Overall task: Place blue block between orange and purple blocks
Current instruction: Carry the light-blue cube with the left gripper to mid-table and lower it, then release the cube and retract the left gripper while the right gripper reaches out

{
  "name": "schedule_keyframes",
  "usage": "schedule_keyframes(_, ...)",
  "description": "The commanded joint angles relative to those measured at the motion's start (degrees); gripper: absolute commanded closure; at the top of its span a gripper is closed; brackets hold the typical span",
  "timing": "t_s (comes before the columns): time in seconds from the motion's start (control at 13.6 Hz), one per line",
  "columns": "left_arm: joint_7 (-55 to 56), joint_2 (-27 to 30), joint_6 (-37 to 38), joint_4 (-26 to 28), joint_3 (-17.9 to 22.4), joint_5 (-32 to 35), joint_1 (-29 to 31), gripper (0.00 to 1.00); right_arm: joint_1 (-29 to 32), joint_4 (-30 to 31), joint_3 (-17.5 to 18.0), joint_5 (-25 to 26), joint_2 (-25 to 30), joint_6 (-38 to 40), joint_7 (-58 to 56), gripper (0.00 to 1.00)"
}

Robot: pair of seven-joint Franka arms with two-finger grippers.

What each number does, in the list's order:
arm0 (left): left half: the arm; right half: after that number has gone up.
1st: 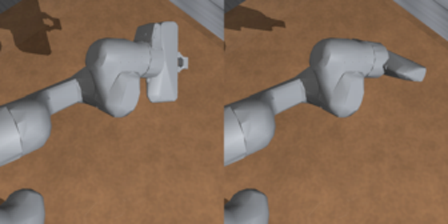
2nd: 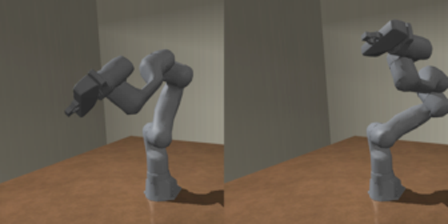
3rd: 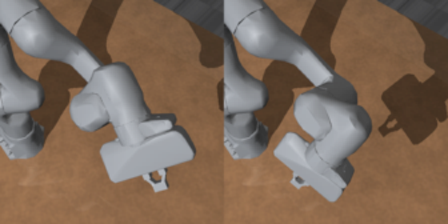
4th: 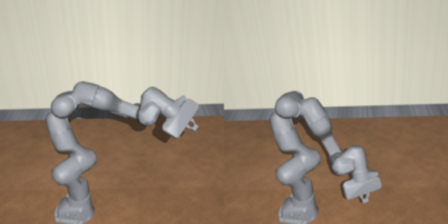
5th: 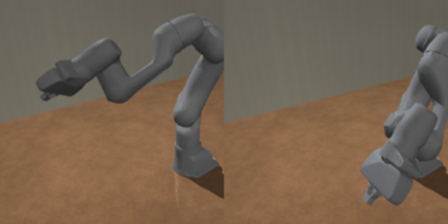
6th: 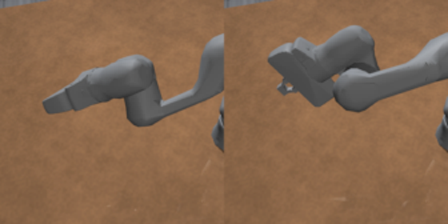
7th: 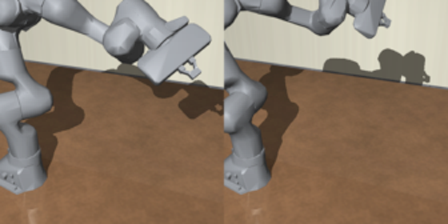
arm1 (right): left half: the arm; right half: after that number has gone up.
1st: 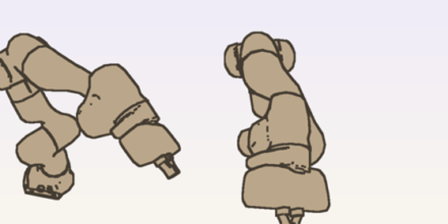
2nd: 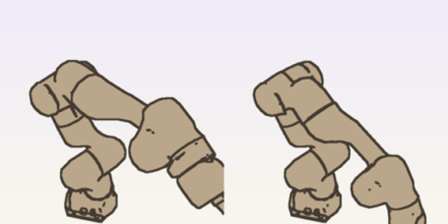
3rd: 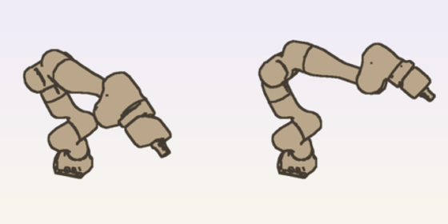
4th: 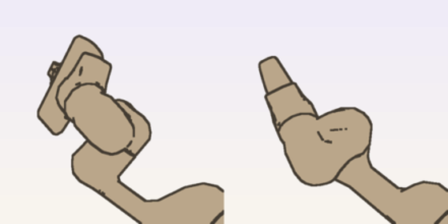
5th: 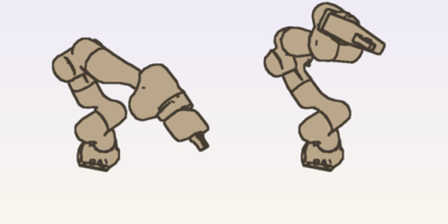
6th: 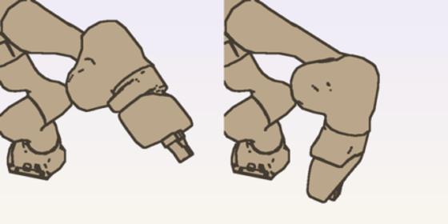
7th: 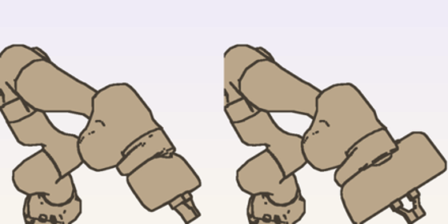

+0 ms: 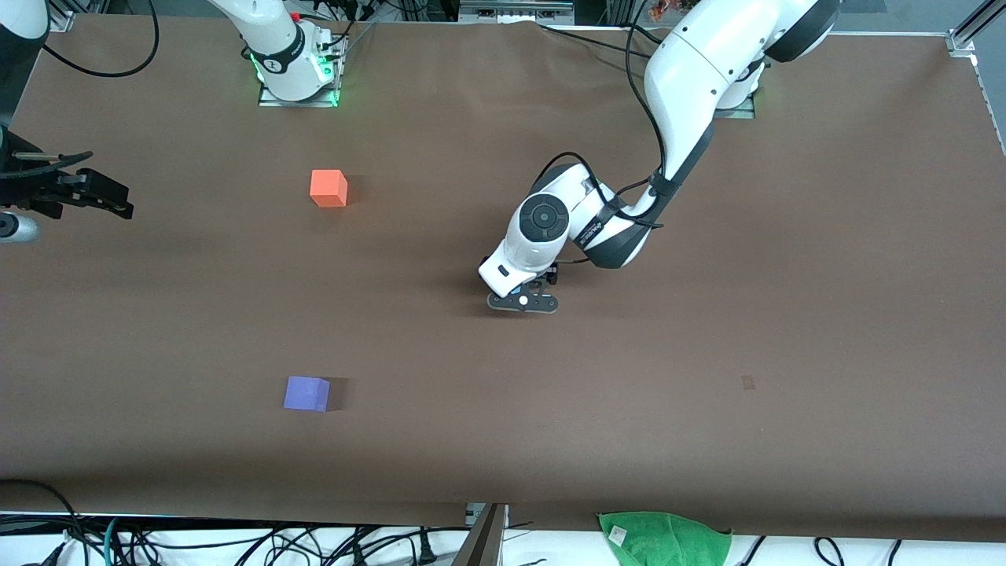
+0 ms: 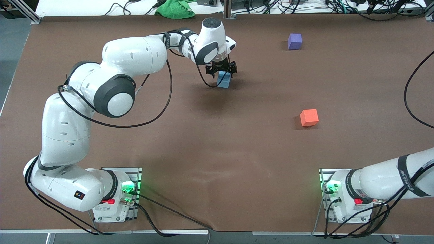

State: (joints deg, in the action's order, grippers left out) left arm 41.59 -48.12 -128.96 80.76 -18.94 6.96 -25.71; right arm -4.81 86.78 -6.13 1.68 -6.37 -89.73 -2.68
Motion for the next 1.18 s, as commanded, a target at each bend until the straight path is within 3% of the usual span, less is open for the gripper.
schedule_keyframes(0.0, -0.2, 4.1, 4.2, -0.8, -0.4, 1.0, 1.6, 0.00, 0.1, -0.4, 0.4, -0.4, -0.5, -0.8, 0.1, 0.00)
schedule_keyframes(0.37, -1.5, 16.8, 19.1, -0.8, -1.0, -0.5, 7.8, 0.00, 0.2, -0.3, 0.4, -3.1, -2.0, -2.4, -0.1, 0.00)
schedule_keyframes(0.52, -1.5, 21.4, 26.2, -0.8, -0.8, -0.5, 10.3, 0.00, 0.1, -0.3, 0.4, -3.1, -5.0, -2.4, -0.1, 0.00)
schedule_keyframes(0.88, -2.5, 29.0, 38.4, -3.3, -0.9, -1.9, 23.2, 0.00, -1.8, -0.3, 0.5, -3.1, -7.0, -2.6, 0.2, 0.00)
schedule_keyframes(1.1, -17.9, 36.2, 41.9, 1.3, 2.2, -5.6, 26.7, 0.00, -4.1, -0.4, 0.5, -3.3, -7.9, -3.6, 1.2, 0.00)
